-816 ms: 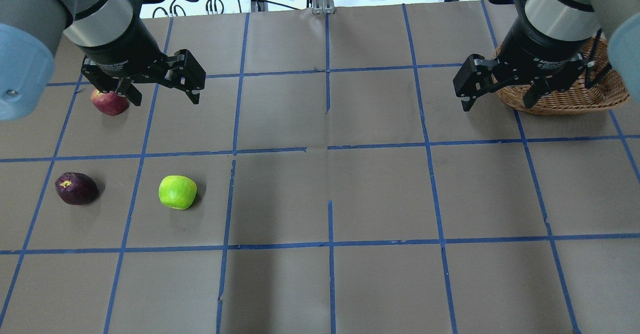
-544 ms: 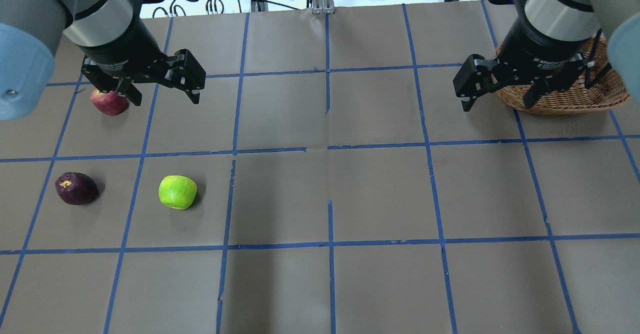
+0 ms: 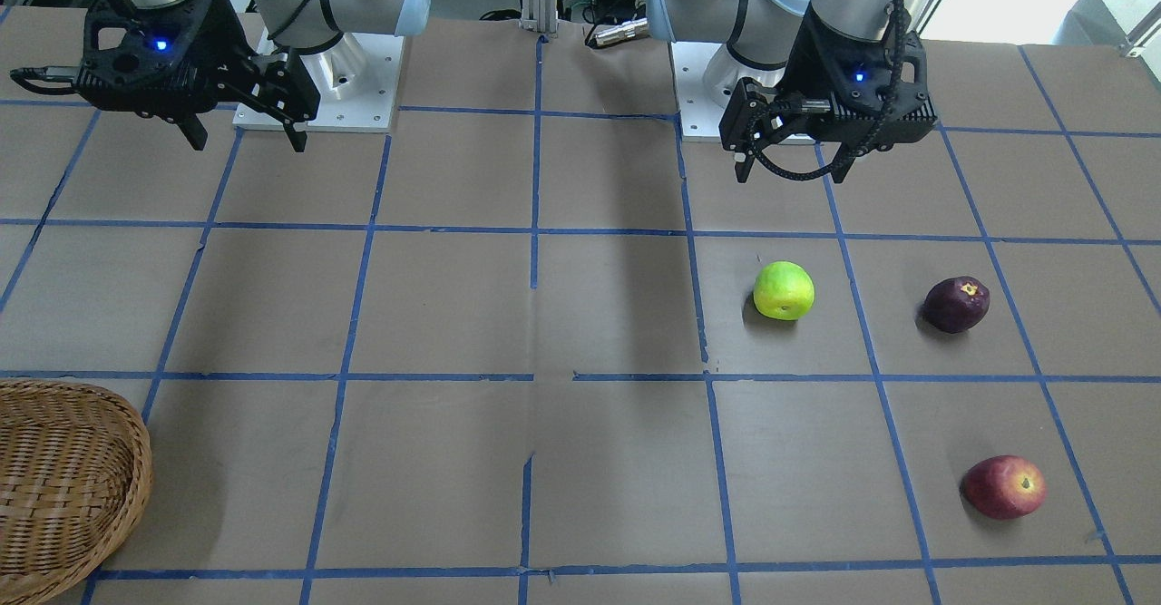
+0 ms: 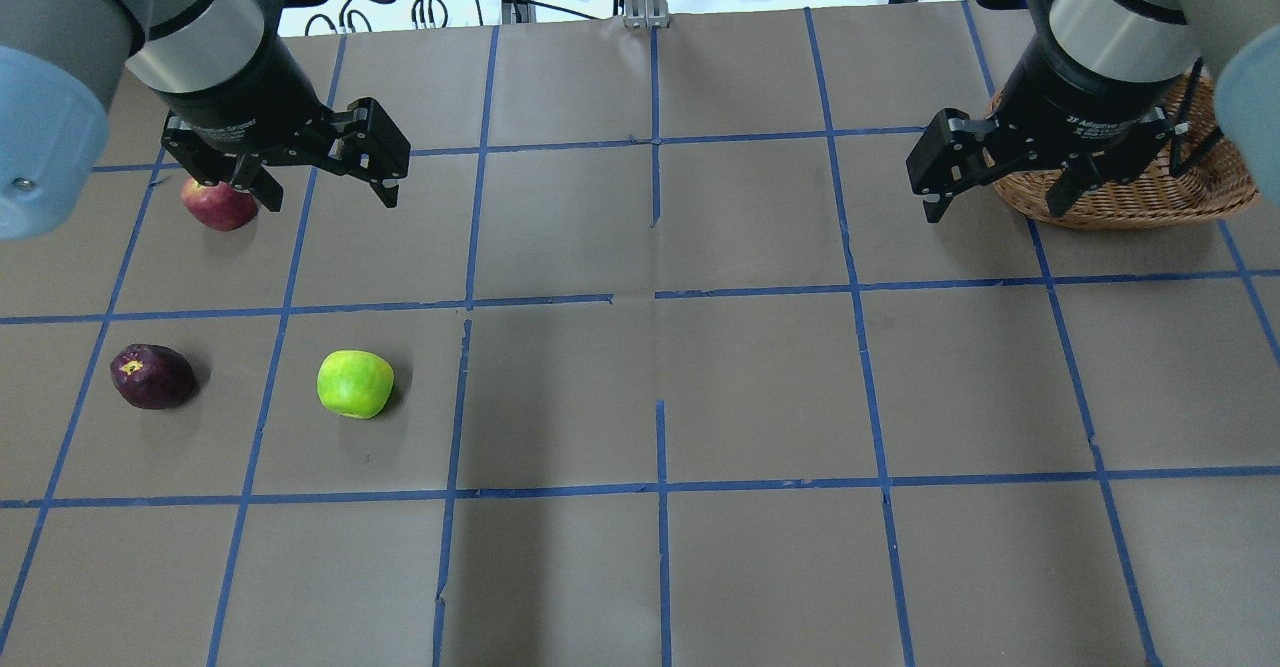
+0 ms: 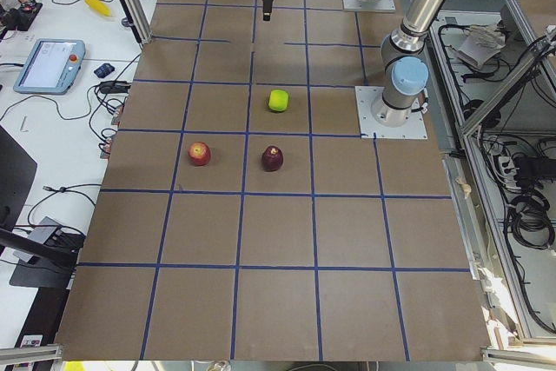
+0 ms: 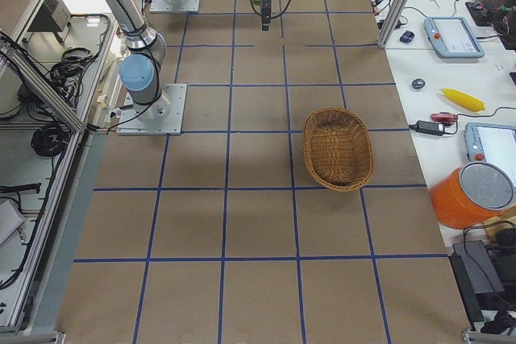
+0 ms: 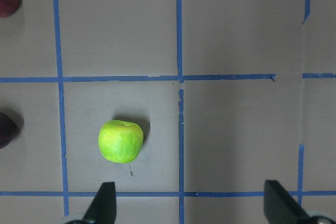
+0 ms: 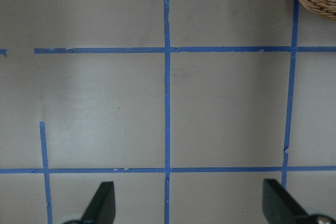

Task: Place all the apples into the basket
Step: 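Move the left gripper over the green apple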

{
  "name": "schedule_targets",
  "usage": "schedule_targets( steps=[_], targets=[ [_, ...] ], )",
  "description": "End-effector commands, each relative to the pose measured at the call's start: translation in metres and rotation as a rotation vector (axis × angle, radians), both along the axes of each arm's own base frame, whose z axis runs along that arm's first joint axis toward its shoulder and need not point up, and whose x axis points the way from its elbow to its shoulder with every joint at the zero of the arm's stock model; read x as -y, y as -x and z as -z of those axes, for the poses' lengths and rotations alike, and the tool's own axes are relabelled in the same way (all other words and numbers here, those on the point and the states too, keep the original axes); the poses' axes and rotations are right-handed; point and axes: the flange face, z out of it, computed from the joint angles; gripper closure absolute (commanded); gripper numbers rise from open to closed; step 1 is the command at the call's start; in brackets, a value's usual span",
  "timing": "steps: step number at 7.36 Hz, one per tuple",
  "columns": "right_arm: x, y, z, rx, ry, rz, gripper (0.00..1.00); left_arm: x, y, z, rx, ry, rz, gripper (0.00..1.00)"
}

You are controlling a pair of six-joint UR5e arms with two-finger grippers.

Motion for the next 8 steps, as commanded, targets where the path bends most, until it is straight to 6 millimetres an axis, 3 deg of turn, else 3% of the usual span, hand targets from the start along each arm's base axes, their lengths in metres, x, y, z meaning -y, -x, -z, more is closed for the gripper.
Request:
schedule_targets(
  steps=[1,3,4,6,8],
  targets=[
    [0.000,0.000,0.000,0.000,0.000,0.000,0.00,0.016,-0.048,0.047,-0.011,-0.095,0.040,0.00],
    [0.000,0.000,0.000,0.000,0.000,0.000,0.00,0.012,-0.090,0.127,-0.021,-0.154,0.065,0.00],
    [0.000,0.000,0.000,0.000,0.000,0.000,0.00,0.000,-0.098,0.161,-0.026,-0.164,0.059,0.00],
    [0.000,0.000,0.001,0.000,-0.001,0.002,0.00,-0.013,-0.097,0.223,-0.010,-0.116,0.063,0.00],
    [0.000,0.000,0.001,0.000,-0.001,0.002,0.00,-0.020,-0.095,0.259,-0.009,-0.115,0.074,0.00]
  ],
)
